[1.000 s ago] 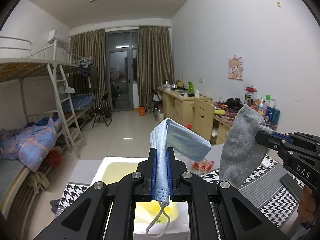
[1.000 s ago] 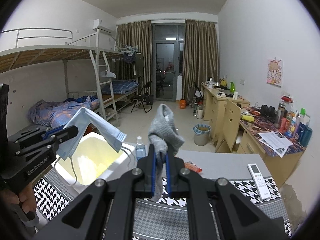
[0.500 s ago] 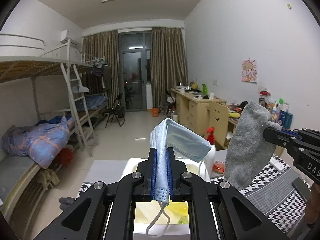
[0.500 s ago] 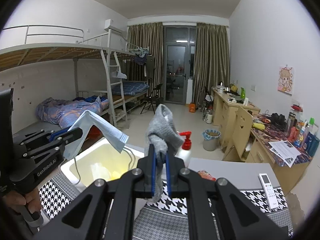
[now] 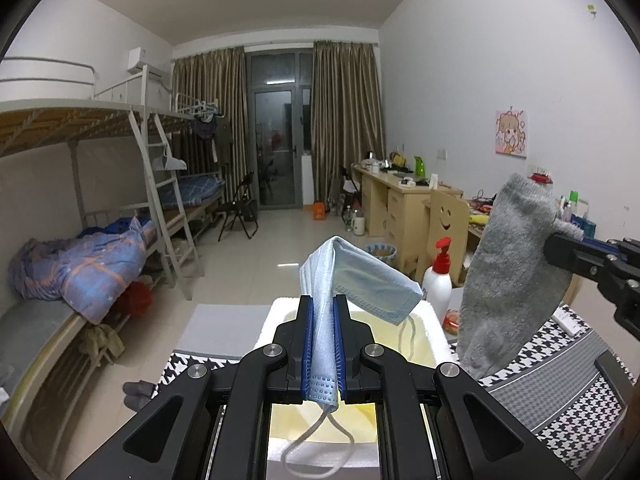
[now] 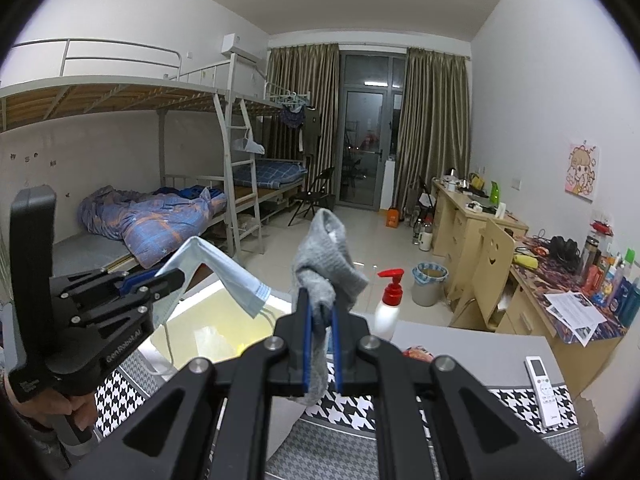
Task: Organize soft objects
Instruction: 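Lower the mask into the foam box and open the left gripper, then lower the grey sock into the foam box and open the right gripper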
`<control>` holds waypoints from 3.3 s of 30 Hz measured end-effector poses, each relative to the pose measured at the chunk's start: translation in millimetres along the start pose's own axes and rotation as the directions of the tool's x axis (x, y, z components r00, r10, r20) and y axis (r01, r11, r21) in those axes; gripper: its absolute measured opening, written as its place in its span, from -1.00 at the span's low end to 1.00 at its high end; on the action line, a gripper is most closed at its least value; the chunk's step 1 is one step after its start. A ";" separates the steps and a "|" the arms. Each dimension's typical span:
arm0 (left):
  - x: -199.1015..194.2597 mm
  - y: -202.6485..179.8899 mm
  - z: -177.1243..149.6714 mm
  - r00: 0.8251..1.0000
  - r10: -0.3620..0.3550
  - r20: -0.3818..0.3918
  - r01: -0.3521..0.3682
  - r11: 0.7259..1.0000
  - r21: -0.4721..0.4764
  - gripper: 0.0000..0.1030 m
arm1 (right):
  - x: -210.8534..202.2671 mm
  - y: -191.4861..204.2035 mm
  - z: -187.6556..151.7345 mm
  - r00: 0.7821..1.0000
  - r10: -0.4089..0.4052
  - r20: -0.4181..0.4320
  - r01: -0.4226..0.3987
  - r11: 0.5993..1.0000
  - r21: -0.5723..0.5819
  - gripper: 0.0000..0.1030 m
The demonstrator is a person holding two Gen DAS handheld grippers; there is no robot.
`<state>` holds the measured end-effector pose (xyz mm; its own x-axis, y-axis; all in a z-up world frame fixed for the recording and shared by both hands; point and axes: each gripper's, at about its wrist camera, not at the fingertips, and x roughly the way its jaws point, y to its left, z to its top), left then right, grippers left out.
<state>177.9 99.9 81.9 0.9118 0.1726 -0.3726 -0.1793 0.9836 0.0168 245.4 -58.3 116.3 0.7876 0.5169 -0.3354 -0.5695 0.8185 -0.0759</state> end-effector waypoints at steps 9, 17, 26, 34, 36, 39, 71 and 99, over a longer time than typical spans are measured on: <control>14.7 9.7 -2.5 0.999 -0.012 -0.029 0.011 1.000 -0.013 -0.80 | 4.7 6.5 -0.4 1.000 -0.020 -0.013 0.020 1.000 -0.007 -0.78; 27.1 13.5 -6.0 0.997 -0.023 -0.071 0.022 1.000 -0.013 -0.77 | 10.2 11.9 -1.0 0.999 -0.032 -0.028 0.032 0.999 -0.010 -0.78; 30.6 23.2 -7.0 0.997 -0.031 -0.074 0.028 0.999 -0.045 0.64 | 13.9 12.1 -0.9 0.998 -0.051 -0.045 0.050 0.999 -0.005 -0.78; 15.5 29.2 1.5 1.000 -0.009 -0.006 0.008 0.997 -0.077 0.98 | 9.7 12.3 4.2 0.998 -0.062 -0.031 0.062 0.998 -0.003 -0.78; 13.8 27.5 2.8 1.000 -0.004 0.000 0.004 0.998 -0.068 0.98 | 7.3 13.8 6.2 0.998 -0.061 -0.023 0.061 0.998 -0.008 -0.78; 12.5 27.7 3.3 1.000 0.001 0.003 -0.001 0.998 -0.067 0.98 | 4.9 16.1 9.4 0.998 -0.058 -0.013 0.057 0.998 -0.012 -0.78; -17.2 60.8 -13.8 0.998 0.059 0.031 -0.056 0.994 -0.098 0.98 | 15.2 45.4 14.4 0.999 0.040 -0.003 -0.040 0.998 -0.047 -0.78; -16.9 77.7 -23.0 0.997 0.070 0.034 -0.065 0.991 -0.117 0.98 | 56.7 54.2 1.5 0.988 0.079 -0.133 -0.083 0.996 -0.027 -0.78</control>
<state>140.1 172.3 68.2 0.9091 0.2422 -0.3388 -0.2802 0.9576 -0.0673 259.5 15.8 94.5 0.7019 0.5421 -0.4619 -0.6394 0.7654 -0.0733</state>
